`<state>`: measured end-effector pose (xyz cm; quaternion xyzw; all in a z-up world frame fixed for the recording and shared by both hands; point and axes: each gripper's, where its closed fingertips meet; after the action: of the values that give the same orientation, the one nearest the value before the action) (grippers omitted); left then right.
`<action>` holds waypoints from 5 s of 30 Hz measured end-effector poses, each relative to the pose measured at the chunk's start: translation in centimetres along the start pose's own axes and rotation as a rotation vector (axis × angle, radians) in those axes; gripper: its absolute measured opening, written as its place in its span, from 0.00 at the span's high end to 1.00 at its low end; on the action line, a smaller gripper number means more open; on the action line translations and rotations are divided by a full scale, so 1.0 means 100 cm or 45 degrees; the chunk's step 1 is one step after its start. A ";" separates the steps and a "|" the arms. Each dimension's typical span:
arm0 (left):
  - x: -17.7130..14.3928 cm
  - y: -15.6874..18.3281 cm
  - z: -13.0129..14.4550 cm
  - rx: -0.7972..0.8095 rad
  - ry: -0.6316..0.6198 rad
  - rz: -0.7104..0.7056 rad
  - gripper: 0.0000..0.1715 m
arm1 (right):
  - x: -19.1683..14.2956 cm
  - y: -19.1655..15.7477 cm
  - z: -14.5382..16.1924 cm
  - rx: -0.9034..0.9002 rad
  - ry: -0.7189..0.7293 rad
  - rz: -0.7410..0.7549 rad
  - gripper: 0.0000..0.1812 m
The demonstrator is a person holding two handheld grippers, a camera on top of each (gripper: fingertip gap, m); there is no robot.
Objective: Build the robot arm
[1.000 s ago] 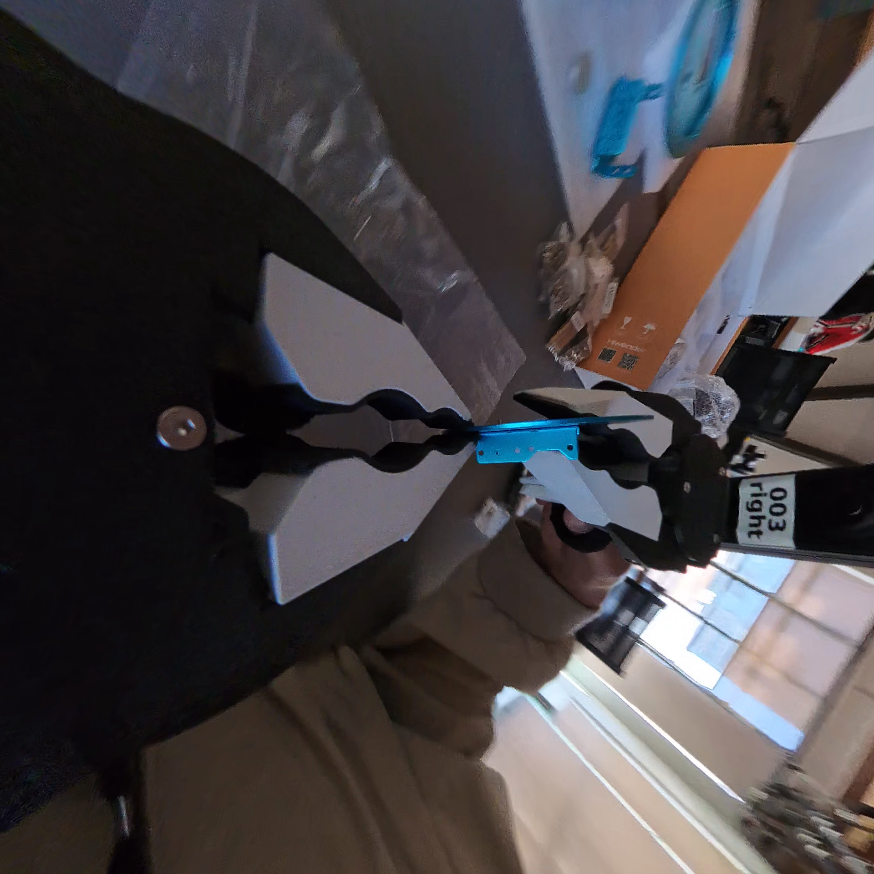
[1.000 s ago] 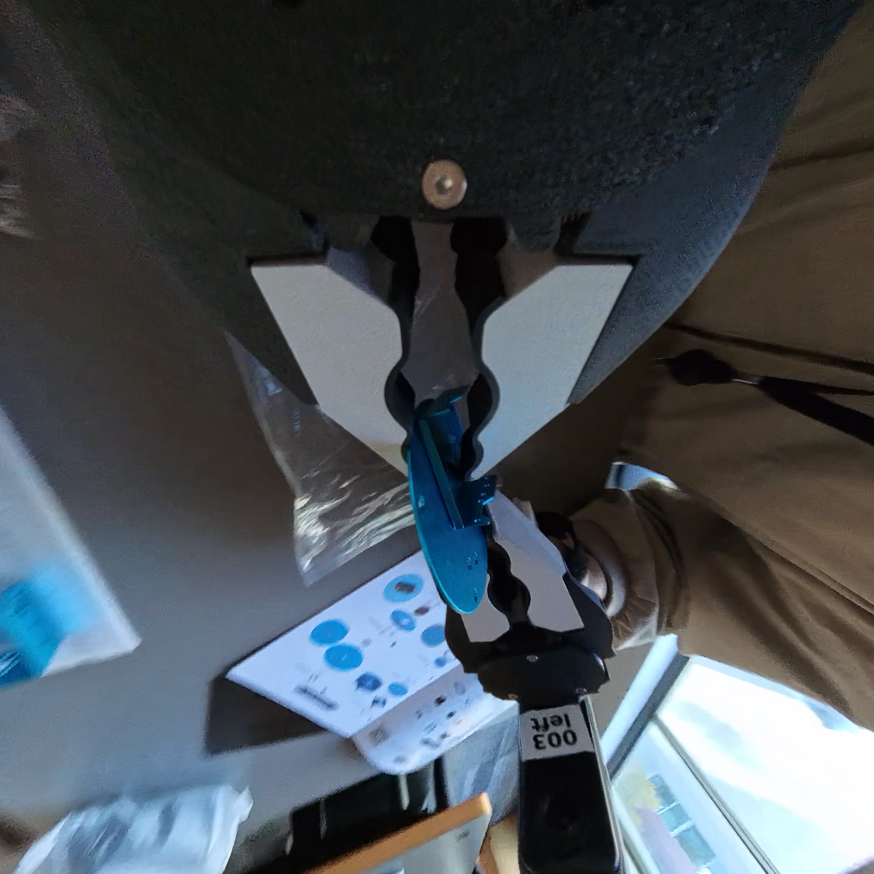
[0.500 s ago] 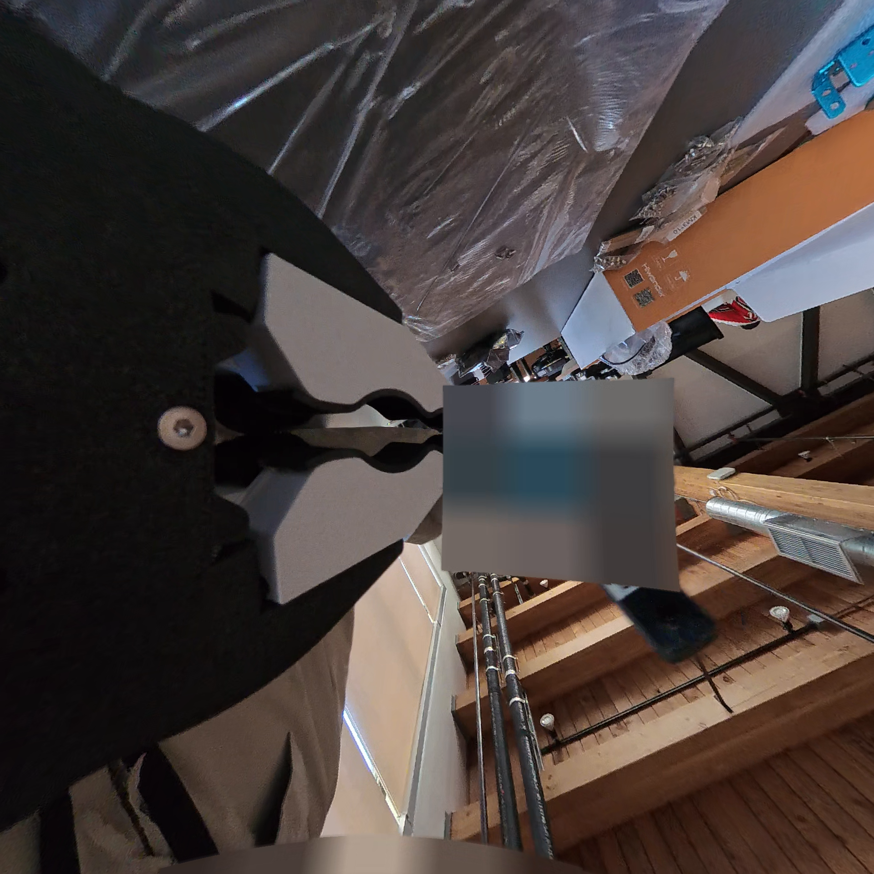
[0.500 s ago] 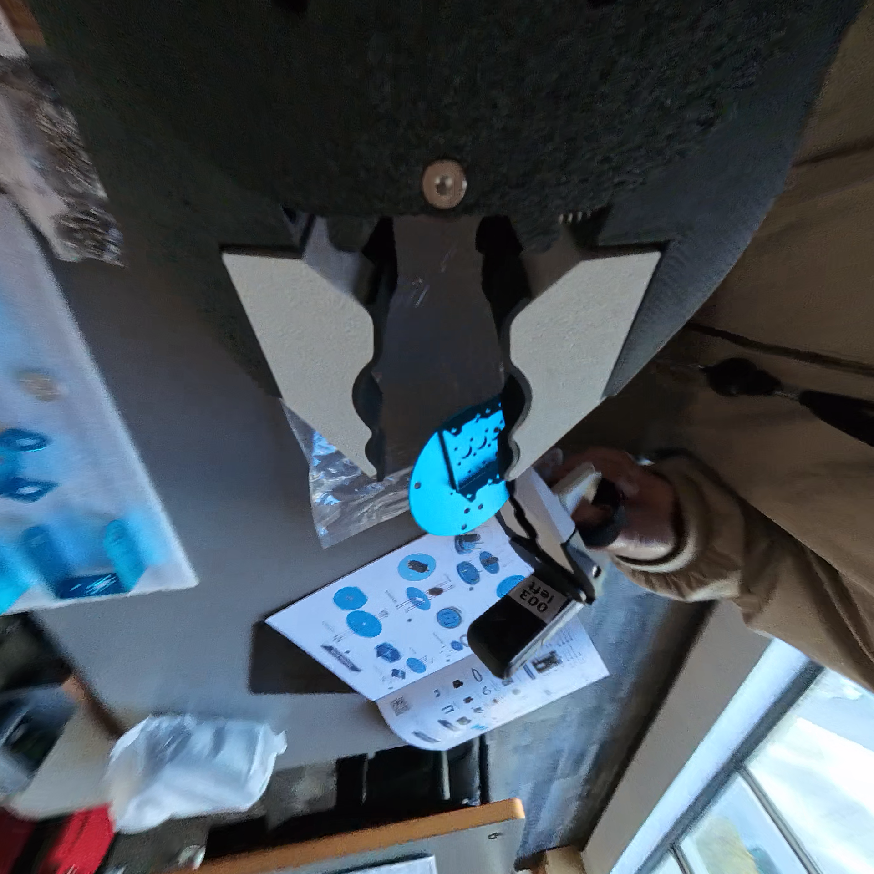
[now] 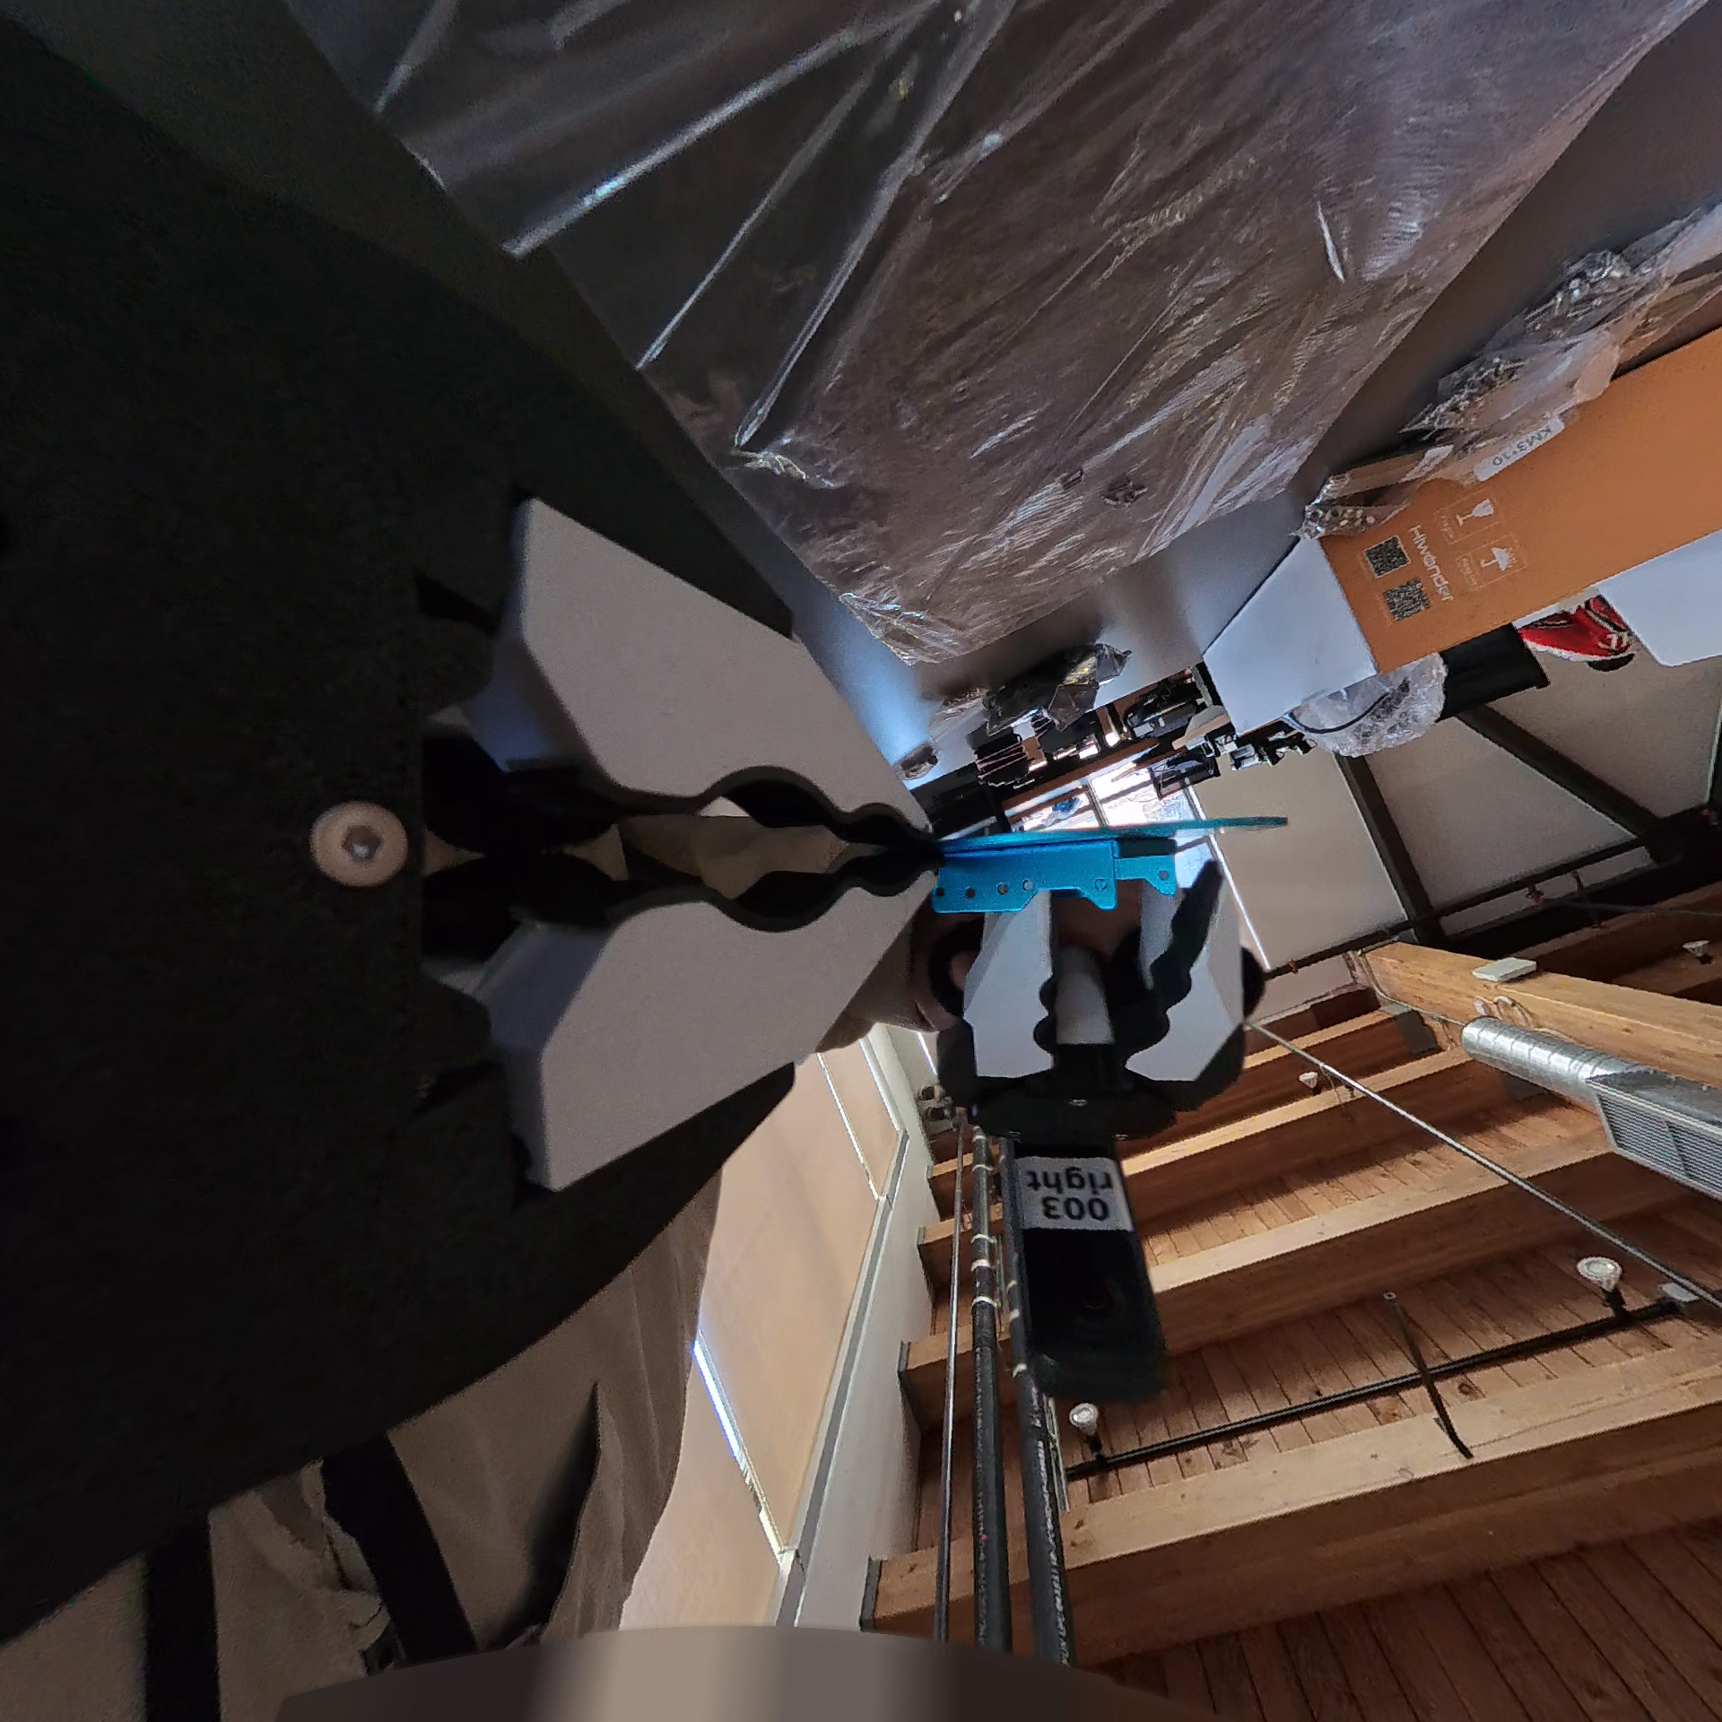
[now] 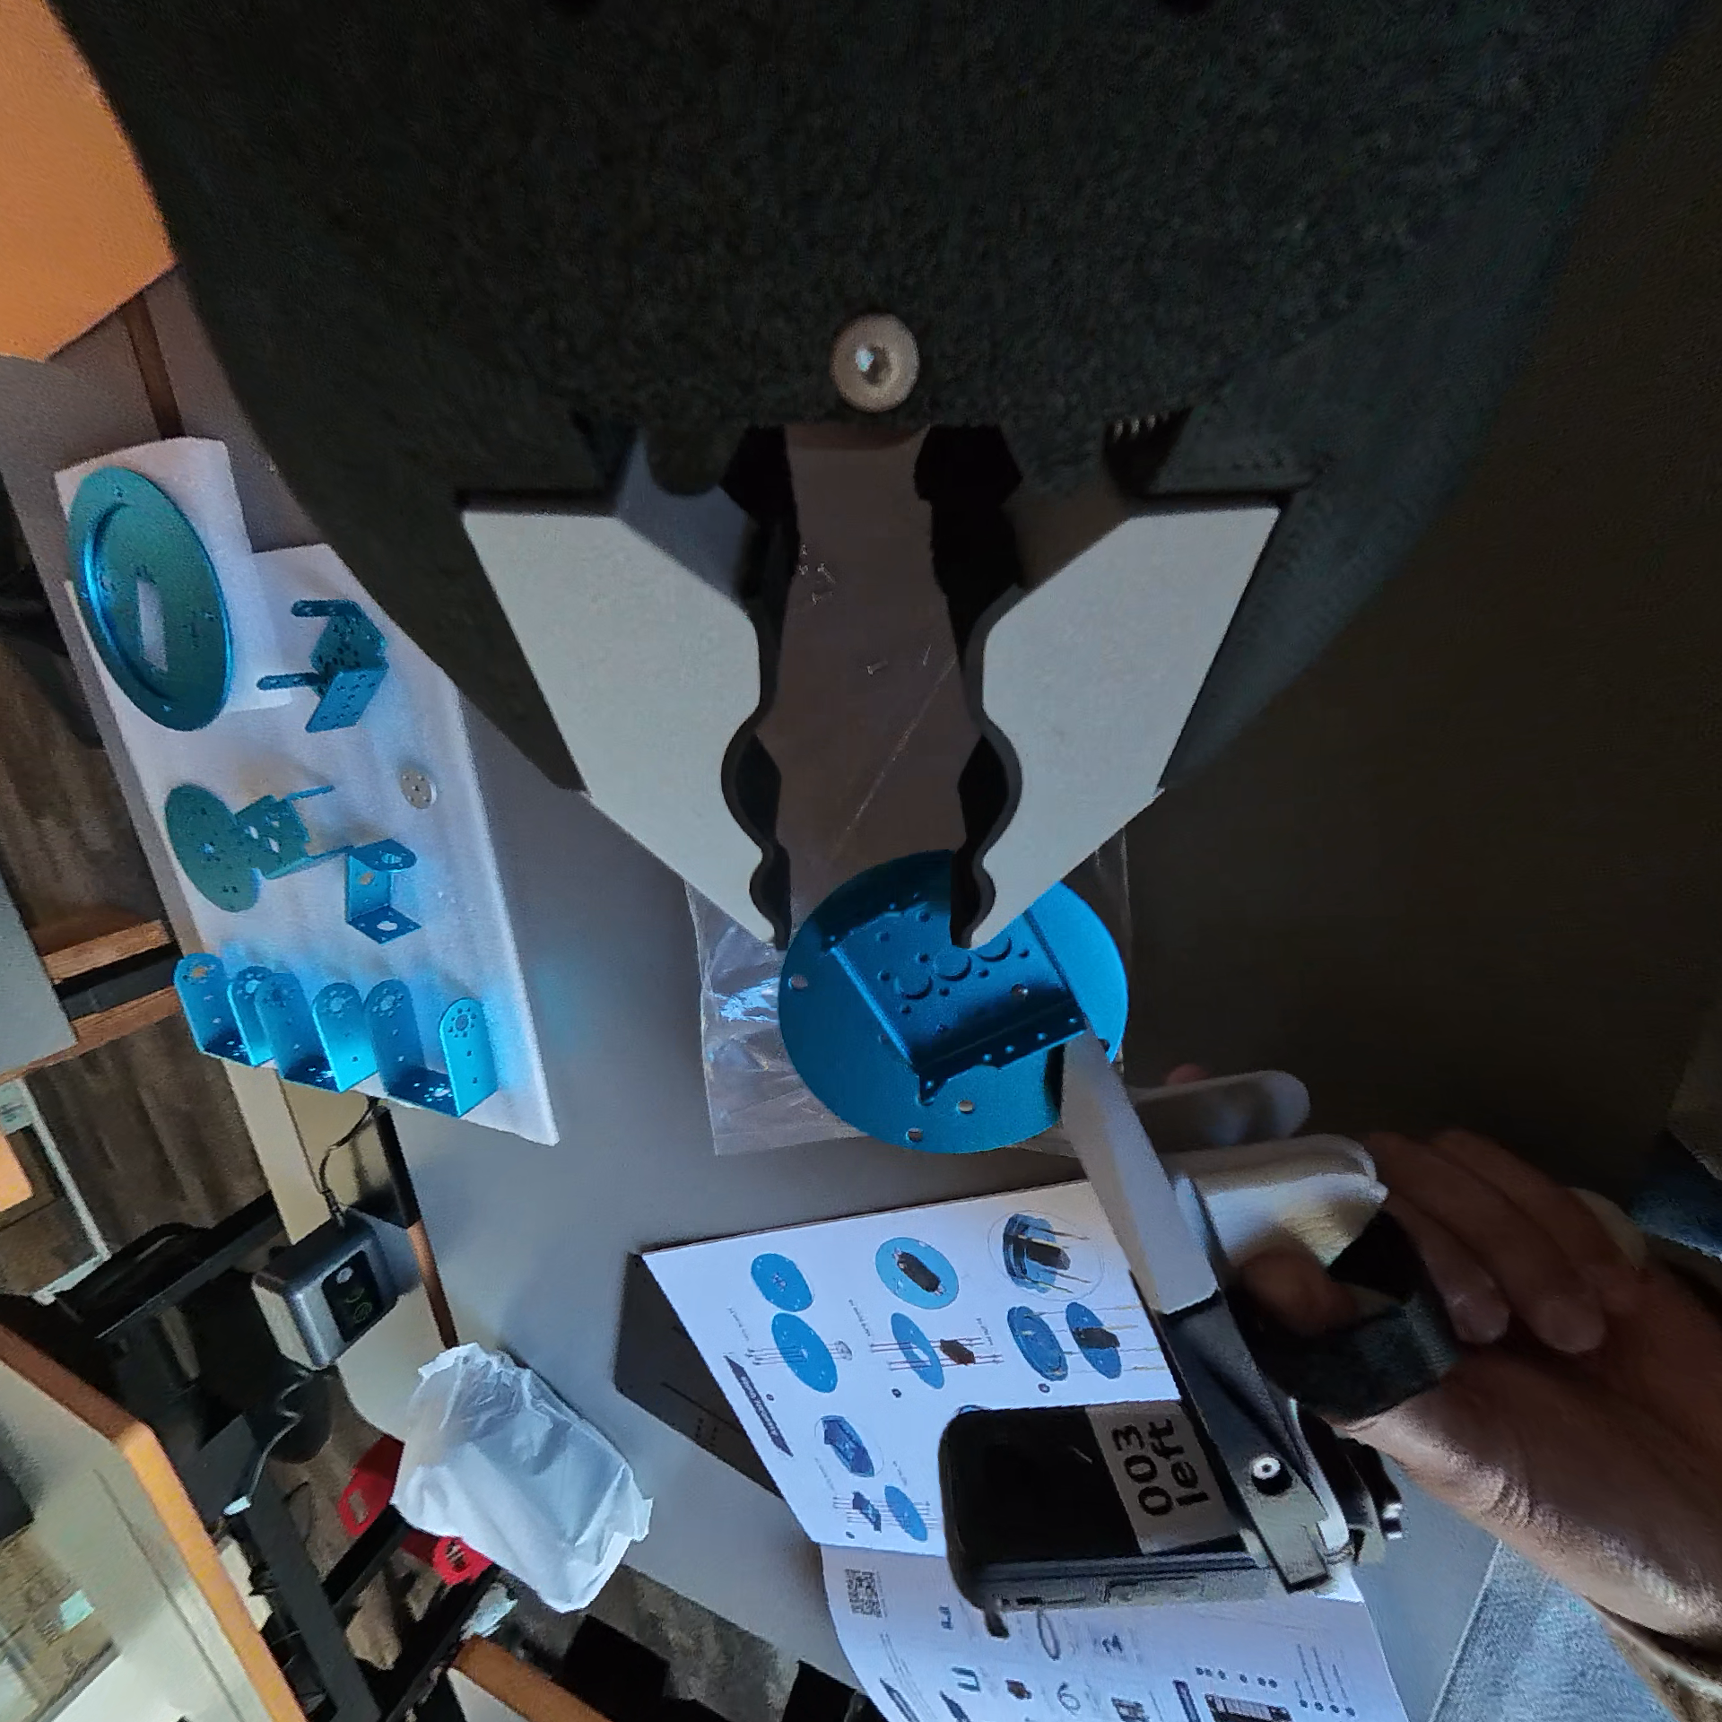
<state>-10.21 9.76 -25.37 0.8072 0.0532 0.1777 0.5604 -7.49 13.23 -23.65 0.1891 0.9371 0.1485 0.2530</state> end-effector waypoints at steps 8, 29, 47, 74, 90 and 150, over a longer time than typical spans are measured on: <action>-0.001 -0.002 -0.001 -0.016 -0.005 -0.021 1.00 | 0.012 0.005 -0.012 0.002 0.087 -0.008 0.88; 0.000 -0.014 -0.005 -0.035 -0.006 -0.096 1.00 | 0.017 0.006 0.008 0.124 0.057 0.051 1.00; -0.010 -0.018 -0.016 0.004 0.072 -0.154 1.00 | 0.001 0.024 0.002 0.328 0.298 0.086 0.96; -0.180 -0.008 -0.045 0.107 0.454 -0.370 1.00 | 0.003 0.047 0.039 0.605 0.323 0.363 0.94; -0.138 -0.008 -0.037 0.084 0.377 -0.341 1.00 | -0.022 0.039 0.059 0.580 0.053 0.358 0.84; -0.042 -0.020 -0.020 -0.015 0.085 -0.257 1.00 | 0.000 -0.007 0.131 0.021 -0.089 -0.685 0.98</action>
<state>-14.56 11.04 -27.59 0.7880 0.1518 0.1473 0.5782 -0.69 15.03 -34.76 -0.0598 0.9456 0.0616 0.3139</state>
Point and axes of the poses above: each gripper's, where its closed fingertips meet, x out along the fingers, z out of its underside, y = z × x across the jaws, and after that the axes turned 10 degrees about y, right-handed
